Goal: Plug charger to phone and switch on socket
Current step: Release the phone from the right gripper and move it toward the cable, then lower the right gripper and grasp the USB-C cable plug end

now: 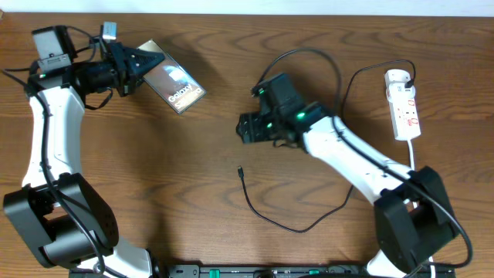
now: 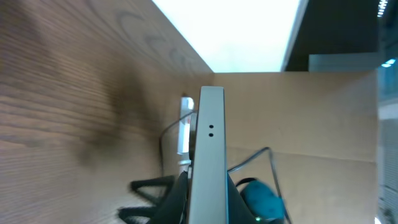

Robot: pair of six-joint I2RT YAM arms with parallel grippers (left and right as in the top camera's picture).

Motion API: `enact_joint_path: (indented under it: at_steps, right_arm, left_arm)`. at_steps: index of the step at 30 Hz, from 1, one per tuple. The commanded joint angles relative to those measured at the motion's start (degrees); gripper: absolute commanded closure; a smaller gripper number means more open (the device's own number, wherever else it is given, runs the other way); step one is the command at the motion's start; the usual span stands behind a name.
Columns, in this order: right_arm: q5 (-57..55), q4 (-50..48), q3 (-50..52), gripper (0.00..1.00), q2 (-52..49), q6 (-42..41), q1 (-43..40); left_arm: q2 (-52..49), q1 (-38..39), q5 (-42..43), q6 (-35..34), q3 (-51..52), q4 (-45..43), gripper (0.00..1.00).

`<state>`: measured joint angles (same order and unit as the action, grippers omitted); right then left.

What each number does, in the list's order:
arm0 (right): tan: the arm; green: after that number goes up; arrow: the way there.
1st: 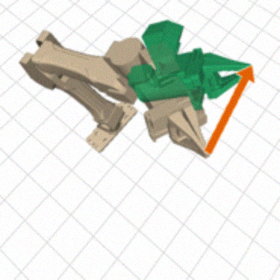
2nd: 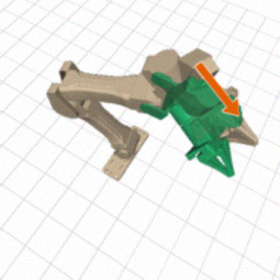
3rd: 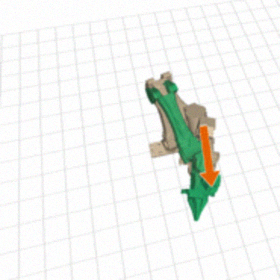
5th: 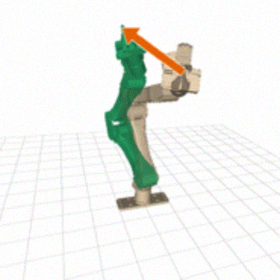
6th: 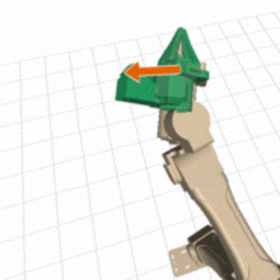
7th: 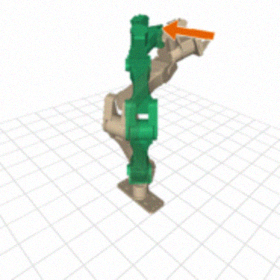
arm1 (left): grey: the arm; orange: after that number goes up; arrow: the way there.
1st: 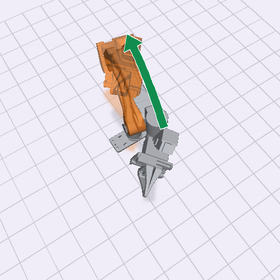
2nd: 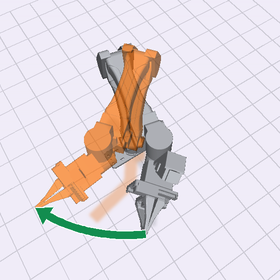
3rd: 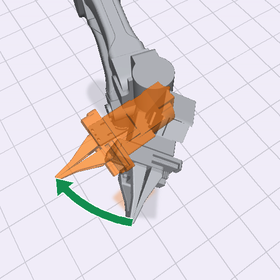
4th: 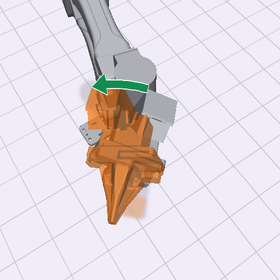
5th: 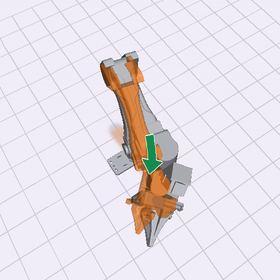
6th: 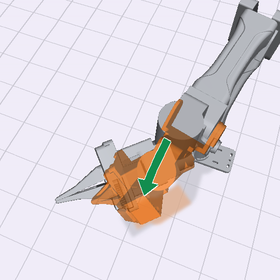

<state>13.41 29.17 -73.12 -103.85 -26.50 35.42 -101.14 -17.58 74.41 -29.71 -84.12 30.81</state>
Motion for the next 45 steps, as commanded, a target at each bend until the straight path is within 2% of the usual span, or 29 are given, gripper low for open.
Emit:
enact_joint_path:
  at_steps: [1,9,20,26,30,35,37,45]
  right_arm:
    - [-3.17,2.01,-0.83,0.51,-3.08,1.29,4.24]
    - [-9.01,7.45,-0.81,0.57,-5.79,-3.74,11.08]
    - [-10.45,10.14,-1.18,0.71,-9.03,-7.78,13.05]
    - [-10.51,14.23,-6.4,0.76,-13.79,-6.78,14.08]
    - [-13.42,20.46,-12.85,0.78,-18.56,-6.21,16.06]
    - [-16.33,25.94,-19.17,0.96,-22.58,-6.05,16.98]
    - [-16.33,25.92,-19.41,0.99,-22.6,-6.1,16.72]
    - [-16.02,26.45,-20.9,0.99,-21.42,-5.51,12.55]
  left_arm:
    - [1.03,-0.76,6.64,0.5,-1.07,-0.2,0.93]
    - [1.03,-0.33,6.62,0.31,-1.07,0.7,0.93]
    - [1.03,-0.24,6.6,0.33,-1.07,1.57,0.93]
    - [1.03,-0.24,6.6,0.33,-1.07,1.55,0.93]
    - [1.03,-0.24,6.6,0.33,-1.07,1.55,0.93]
    - [1.05,-0.24,6.6,0.33,-1.07,1.55,0.93]
    - [1.05,-0.24,6.6,0.33,-1.07,1.57,0.93]
    - [1.05,-0.24,6.56,0.33,-1.07,1.55,0.93]
